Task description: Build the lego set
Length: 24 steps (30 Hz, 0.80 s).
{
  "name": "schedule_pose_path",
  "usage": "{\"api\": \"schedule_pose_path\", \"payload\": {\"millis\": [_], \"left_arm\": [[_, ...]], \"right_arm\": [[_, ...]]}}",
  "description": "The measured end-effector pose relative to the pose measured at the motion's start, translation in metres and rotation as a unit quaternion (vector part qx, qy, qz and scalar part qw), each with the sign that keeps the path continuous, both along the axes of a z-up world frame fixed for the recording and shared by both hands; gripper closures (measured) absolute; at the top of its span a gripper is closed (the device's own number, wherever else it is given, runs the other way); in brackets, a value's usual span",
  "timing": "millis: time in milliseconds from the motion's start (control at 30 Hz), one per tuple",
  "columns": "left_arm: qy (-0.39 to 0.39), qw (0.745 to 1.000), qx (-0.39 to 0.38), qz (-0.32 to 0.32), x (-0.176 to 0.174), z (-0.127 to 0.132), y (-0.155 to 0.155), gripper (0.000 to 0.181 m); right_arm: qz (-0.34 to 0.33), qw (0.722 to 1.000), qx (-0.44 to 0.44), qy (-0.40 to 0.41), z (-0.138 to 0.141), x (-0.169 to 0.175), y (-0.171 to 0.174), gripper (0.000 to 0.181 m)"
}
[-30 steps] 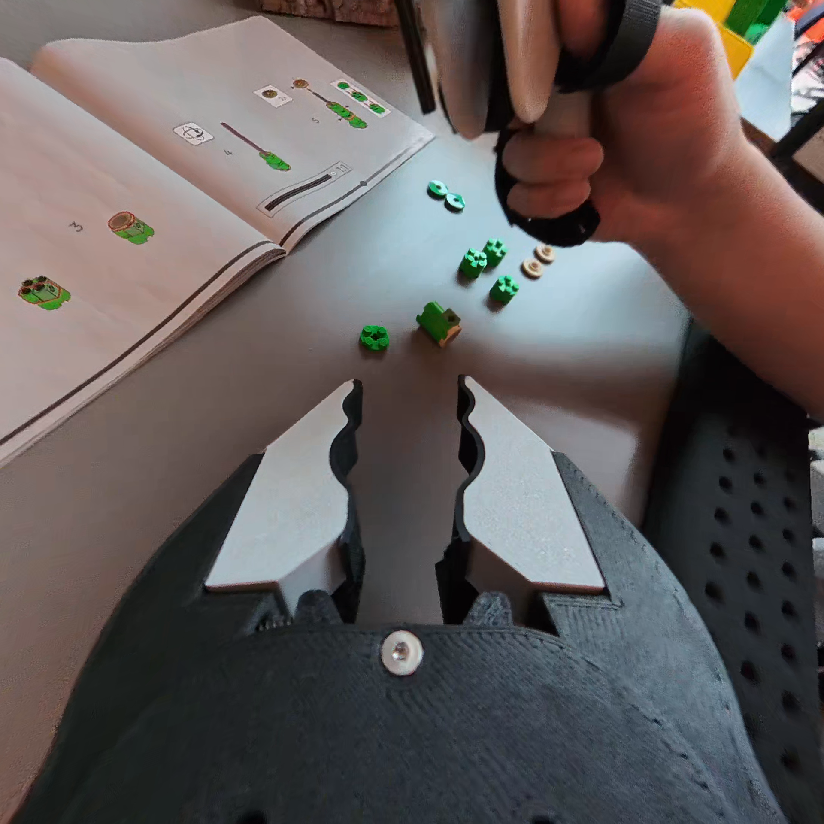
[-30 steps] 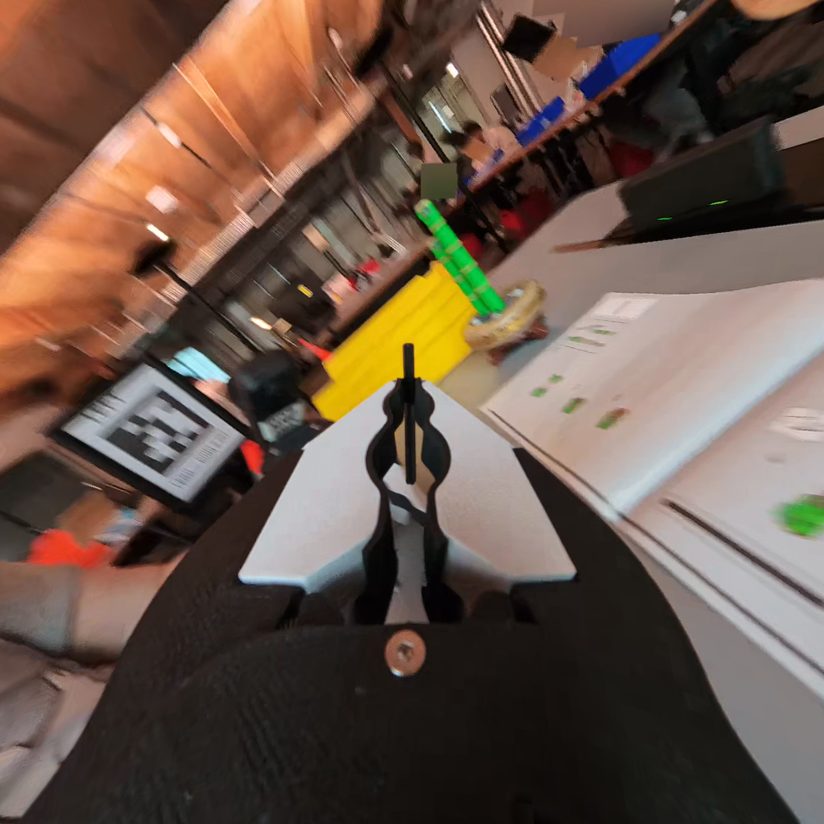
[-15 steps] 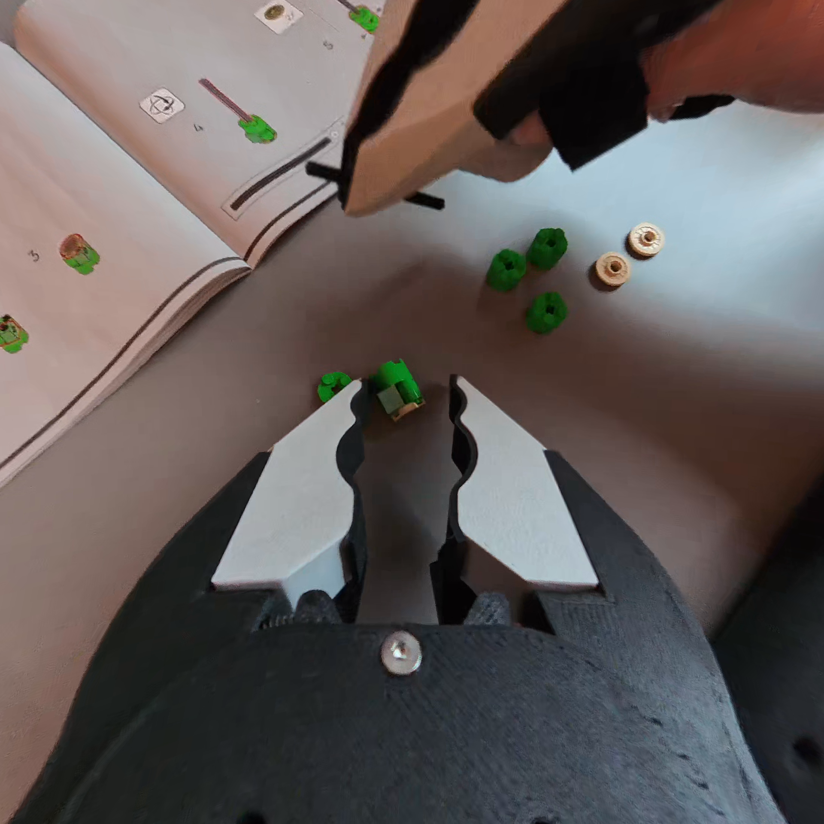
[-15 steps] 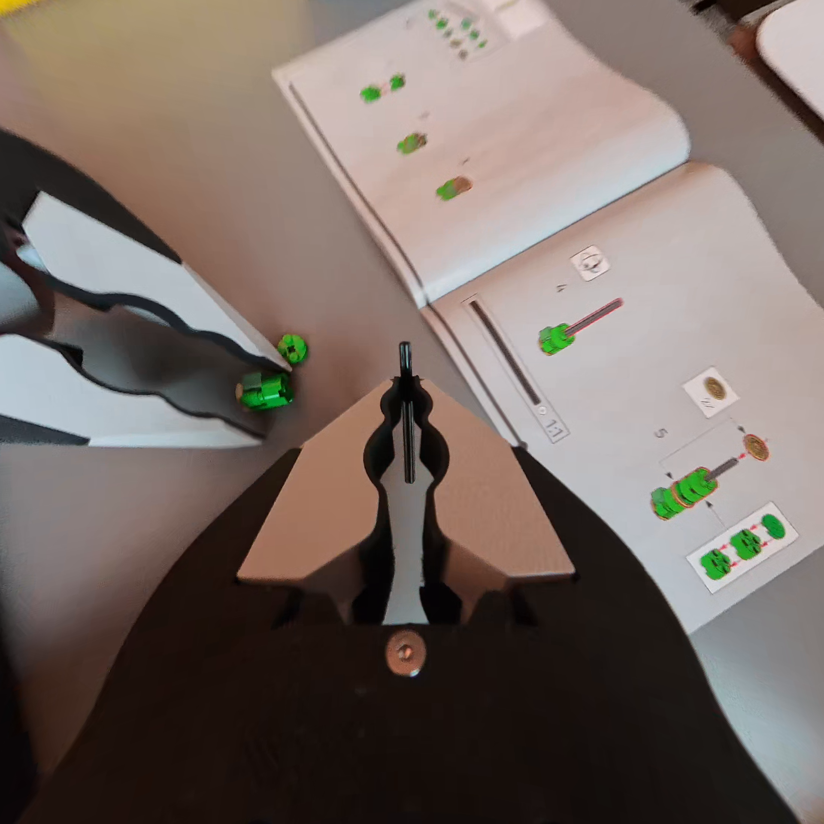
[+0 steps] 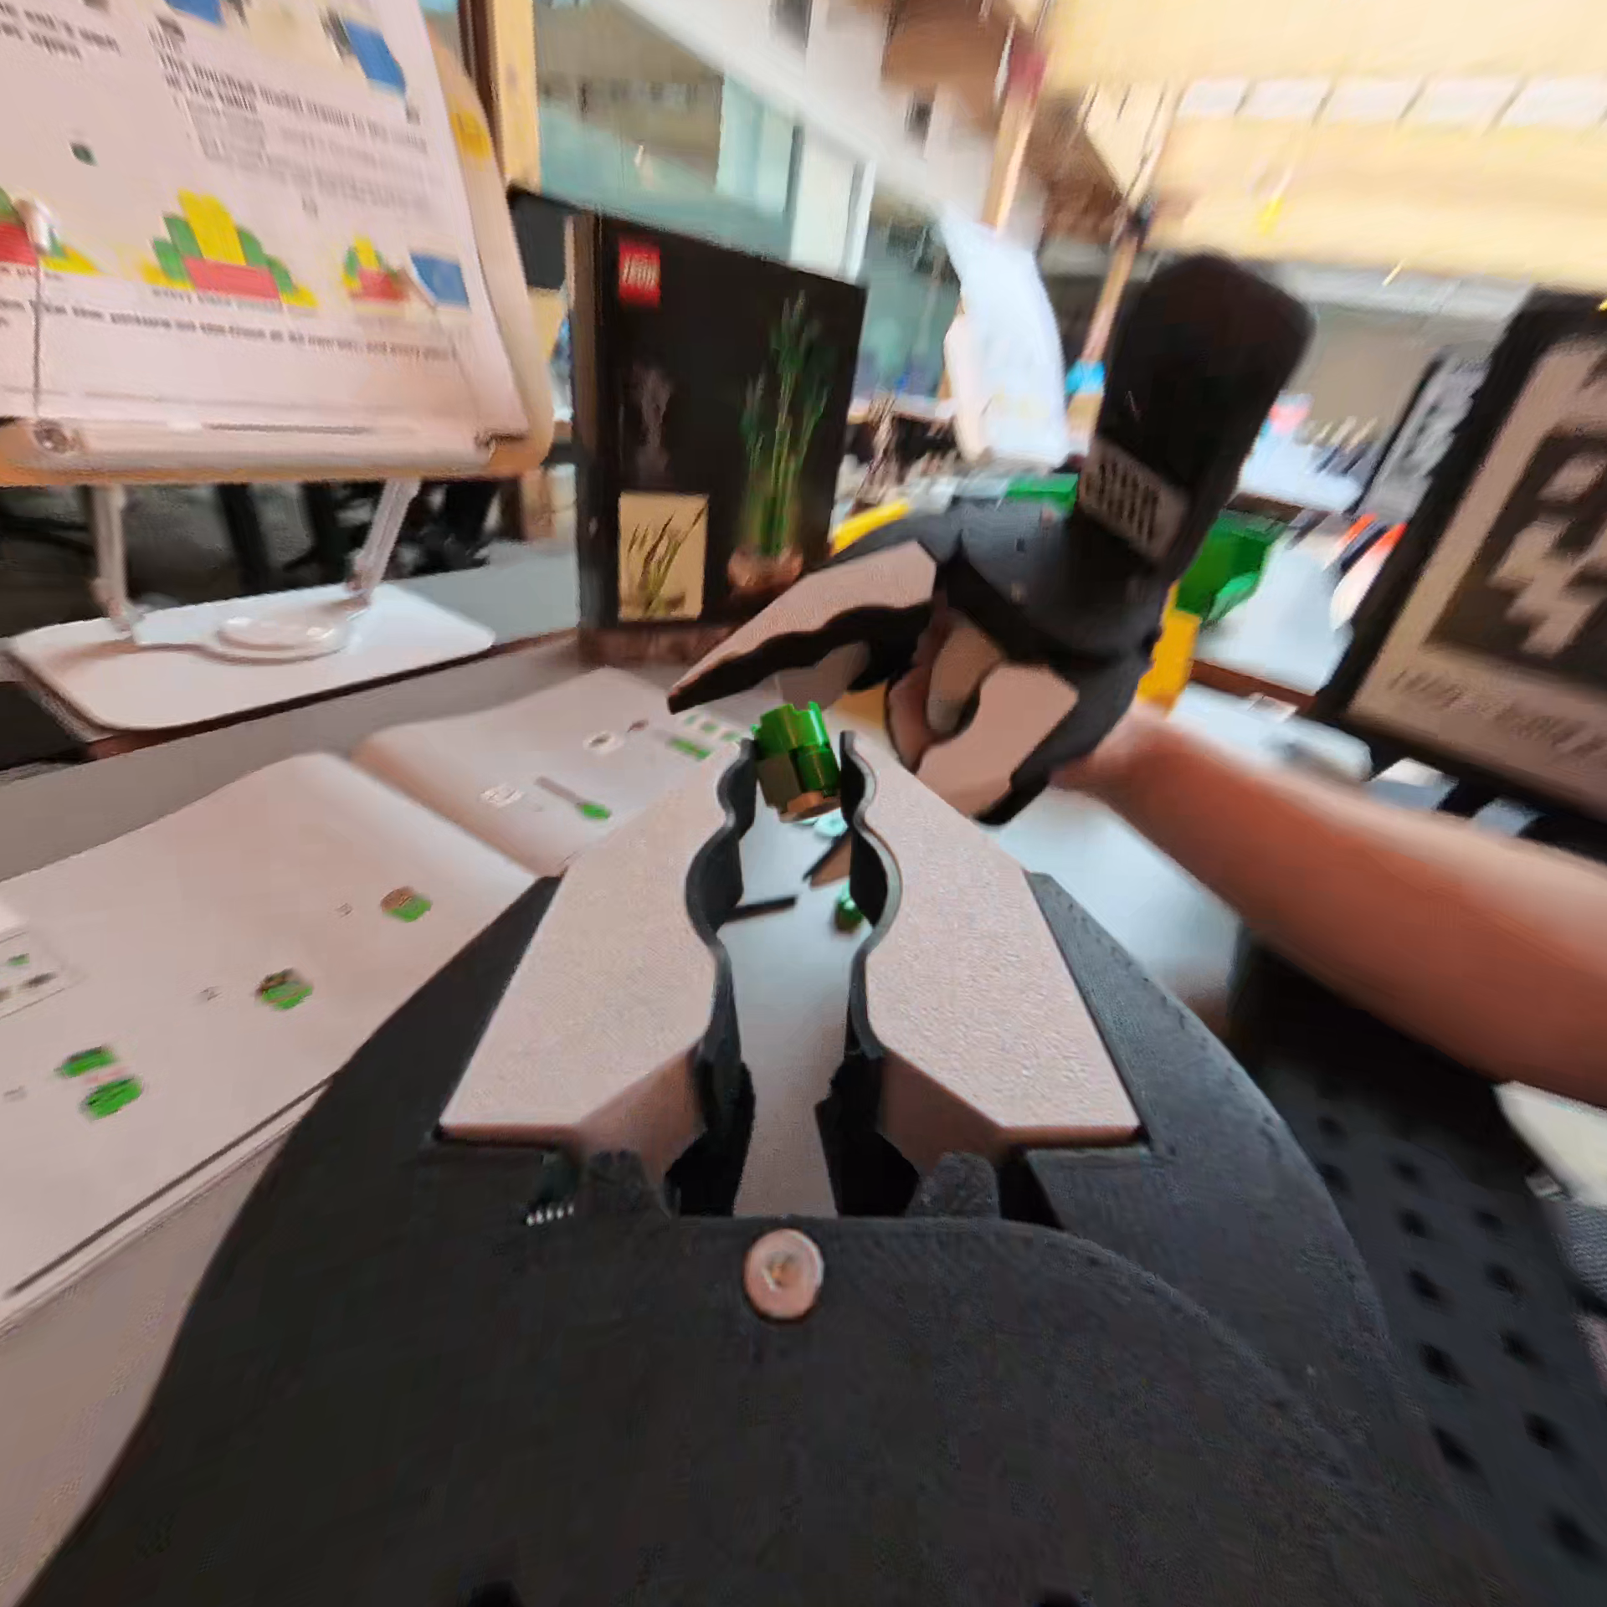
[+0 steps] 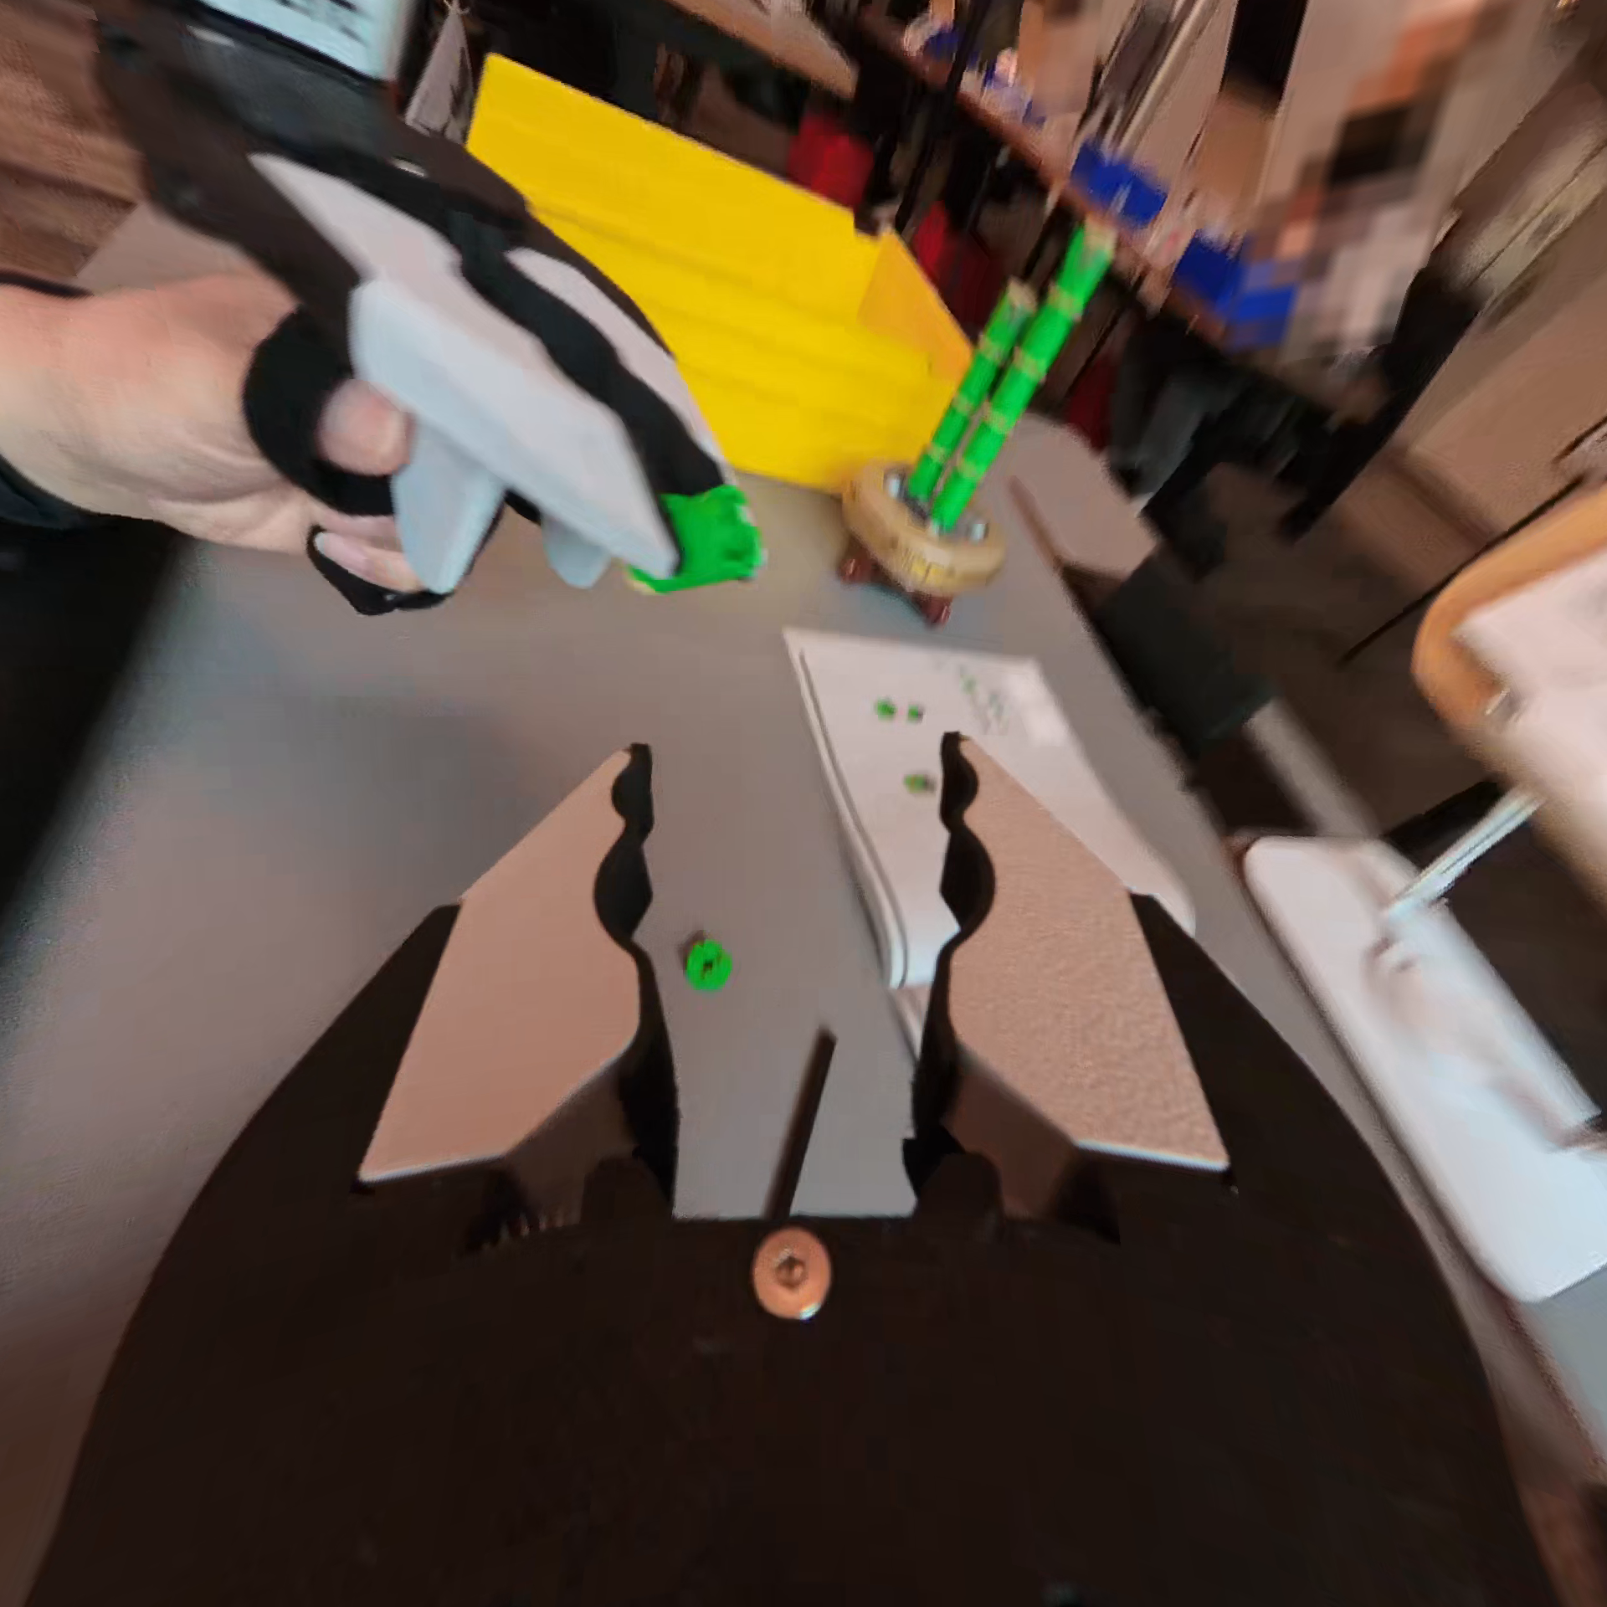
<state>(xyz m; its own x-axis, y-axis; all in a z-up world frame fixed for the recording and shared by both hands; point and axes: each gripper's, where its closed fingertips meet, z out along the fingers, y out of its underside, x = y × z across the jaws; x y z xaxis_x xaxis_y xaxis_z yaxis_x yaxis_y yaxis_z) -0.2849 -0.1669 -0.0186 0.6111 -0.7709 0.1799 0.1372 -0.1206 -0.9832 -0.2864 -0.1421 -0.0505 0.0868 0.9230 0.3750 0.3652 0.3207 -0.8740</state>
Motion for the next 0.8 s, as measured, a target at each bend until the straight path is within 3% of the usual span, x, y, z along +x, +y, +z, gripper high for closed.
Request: {"api": "schedule_pose_path", "payload": {"millis": [100,233,567,800], "left_arm": [[-0.111,0.991,-0.026,-0.065,-0.008,0.018,-0.009,0.165],[-0.159,0.980,-0.063,-0.102,-0.007,0.020,-0.010,0.165],[-0.173,0.969,-0.118,-0.130,0.000,0.007,-0.007,0.165],[-0.264,0.922,-0.190,-0.212,-0.014,0.015,-0.011,0.148]], "right_arm": [[0.000,0.993,0.112,0.038,0.026,-0.020,-0.023,0.110],[-0.026,0.970,0.238,0.048,0.038,-0.028,-0.034,0.136],[-0.037,0.980,0.188,0.052,0.033,-0.030,-0.028,0.156],[-0.020,0.982,0.183,0.043,0.037,-0.026,-0.032,0.157]]}}
